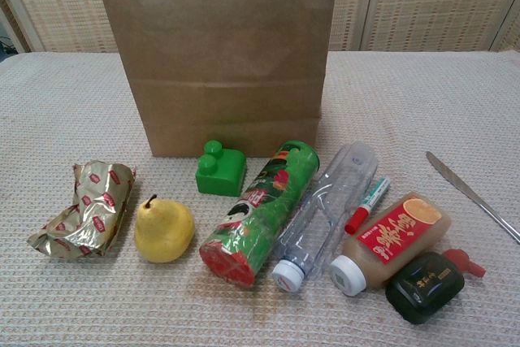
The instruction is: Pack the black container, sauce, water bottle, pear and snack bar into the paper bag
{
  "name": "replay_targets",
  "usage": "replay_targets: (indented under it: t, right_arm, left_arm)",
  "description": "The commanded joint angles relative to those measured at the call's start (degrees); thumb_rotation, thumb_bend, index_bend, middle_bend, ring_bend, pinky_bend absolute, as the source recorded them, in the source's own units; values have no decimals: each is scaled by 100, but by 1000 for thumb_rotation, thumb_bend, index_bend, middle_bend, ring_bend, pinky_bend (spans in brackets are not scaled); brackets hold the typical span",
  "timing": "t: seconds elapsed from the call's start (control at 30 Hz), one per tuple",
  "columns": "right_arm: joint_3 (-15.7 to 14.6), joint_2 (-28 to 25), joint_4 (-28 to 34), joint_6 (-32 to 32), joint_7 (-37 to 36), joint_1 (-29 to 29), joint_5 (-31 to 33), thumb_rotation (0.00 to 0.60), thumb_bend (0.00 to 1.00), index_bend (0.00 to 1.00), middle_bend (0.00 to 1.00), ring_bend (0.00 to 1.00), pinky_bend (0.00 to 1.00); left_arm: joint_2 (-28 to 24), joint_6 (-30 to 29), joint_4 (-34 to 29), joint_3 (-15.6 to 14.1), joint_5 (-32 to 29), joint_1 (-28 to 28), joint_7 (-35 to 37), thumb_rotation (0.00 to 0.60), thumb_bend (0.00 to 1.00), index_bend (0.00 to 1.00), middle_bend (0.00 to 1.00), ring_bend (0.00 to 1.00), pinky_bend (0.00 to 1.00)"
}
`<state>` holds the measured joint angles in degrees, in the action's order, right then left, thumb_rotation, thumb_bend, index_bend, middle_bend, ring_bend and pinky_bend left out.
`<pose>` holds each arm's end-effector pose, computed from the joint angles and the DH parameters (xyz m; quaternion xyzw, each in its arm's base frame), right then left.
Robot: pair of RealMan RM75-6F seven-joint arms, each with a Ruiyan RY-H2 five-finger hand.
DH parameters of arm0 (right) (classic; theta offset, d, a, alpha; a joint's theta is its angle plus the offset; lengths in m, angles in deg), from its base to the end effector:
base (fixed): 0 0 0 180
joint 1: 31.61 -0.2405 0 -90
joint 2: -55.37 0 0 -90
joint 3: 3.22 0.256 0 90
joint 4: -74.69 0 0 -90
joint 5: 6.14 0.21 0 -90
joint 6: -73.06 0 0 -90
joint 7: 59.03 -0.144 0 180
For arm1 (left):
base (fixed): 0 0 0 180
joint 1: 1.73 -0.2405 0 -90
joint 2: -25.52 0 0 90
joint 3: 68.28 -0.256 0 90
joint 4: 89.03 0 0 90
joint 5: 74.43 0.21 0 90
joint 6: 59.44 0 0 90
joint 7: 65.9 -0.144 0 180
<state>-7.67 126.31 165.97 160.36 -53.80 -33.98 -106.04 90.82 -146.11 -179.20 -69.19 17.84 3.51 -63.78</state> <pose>-0.2826 -0.1363 0.1003 0.6683 -0.3716 0.4028 0.5030 -0.3049 0.1687 0.1444 -0.6309 -0.3792 -0.4031 0.5438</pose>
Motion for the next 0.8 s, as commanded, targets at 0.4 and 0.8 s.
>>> replay_targets:
  t: [0.4, 0.8]
  right_arm:
    - [-72, -72, 63, -115, -37, -35, -33, 600, 63, 0, 0, 0, 23]
    - [-230, -152, 173, -459, 115, -161, -150, 600, 63, 83, 105, 54, 154]
  left_arm:
    - [-7, 52, -10, 20, -60, 18, 27, 600, 384, 0, 0, 0, 63]
    - [-31, 78, -48, 10, -58, 27, 55, 600, 384, 0, 0, 0, 63]
